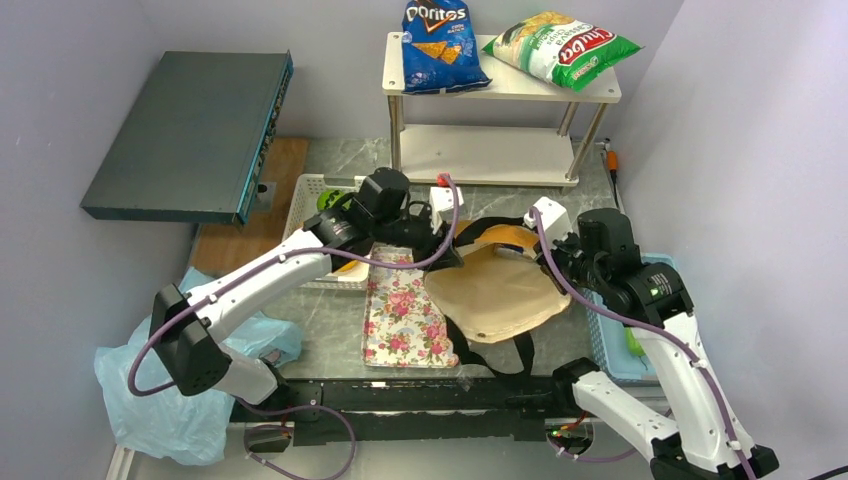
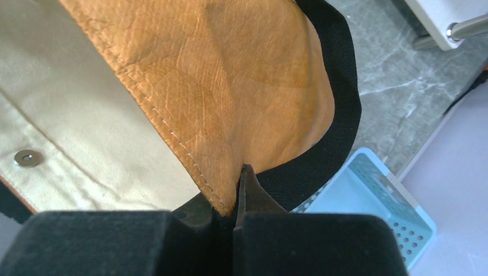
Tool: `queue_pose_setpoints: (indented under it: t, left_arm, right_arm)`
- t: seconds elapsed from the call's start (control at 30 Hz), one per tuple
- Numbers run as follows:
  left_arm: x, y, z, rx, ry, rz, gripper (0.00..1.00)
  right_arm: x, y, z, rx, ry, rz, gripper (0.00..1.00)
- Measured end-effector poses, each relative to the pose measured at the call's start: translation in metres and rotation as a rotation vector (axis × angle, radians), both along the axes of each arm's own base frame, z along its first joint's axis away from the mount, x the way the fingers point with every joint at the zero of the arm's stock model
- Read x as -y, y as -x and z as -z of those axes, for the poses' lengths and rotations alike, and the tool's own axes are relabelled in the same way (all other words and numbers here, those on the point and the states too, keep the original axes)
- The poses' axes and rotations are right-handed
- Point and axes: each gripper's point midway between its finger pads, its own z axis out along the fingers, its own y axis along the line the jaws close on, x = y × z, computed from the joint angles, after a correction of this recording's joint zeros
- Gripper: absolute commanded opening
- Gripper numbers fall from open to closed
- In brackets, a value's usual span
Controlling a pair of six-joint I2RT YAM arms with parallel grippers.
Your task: Untie the knot of the grocery bags and take out the mixed food
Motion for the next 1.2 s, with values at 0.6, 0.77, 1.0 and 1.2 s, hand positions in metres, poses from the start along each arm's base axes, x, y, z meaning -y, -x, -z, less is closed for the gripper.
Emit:
queue_pose_setpoints:
  t: [0.6, 0.77, 1.0, 1.2]
  left_arm:
    - [0.030, 0.102, -0.095, 0.811, 0.093, 0.412, 0.18]
    - [0.059, 0.057, 0.010, 0.814, -0.193, 0.407, 0.14]
    - [0.073, -0.003, 0.099, 0.845, -0.455, 0.304, 0.13]
    - [0.081, -0.042, 0.123, 0.901, -0.496, 0.188, 0.21]
  right_arm:
    - [-0.033, -0.006, -0.003, -0.142, -0.171, 0.037, 0.00]
    - [-0.033, -0.002, -0.006, -0.136, -0.179, 0.030, 0.00]
    - [-0.028, 0.013, -0.009, -0.117, -0.164, -0.016, 0.00]
    - [-0.028, 0.016, -0.008, -0.101, -0.141, -0.072, 0.00]
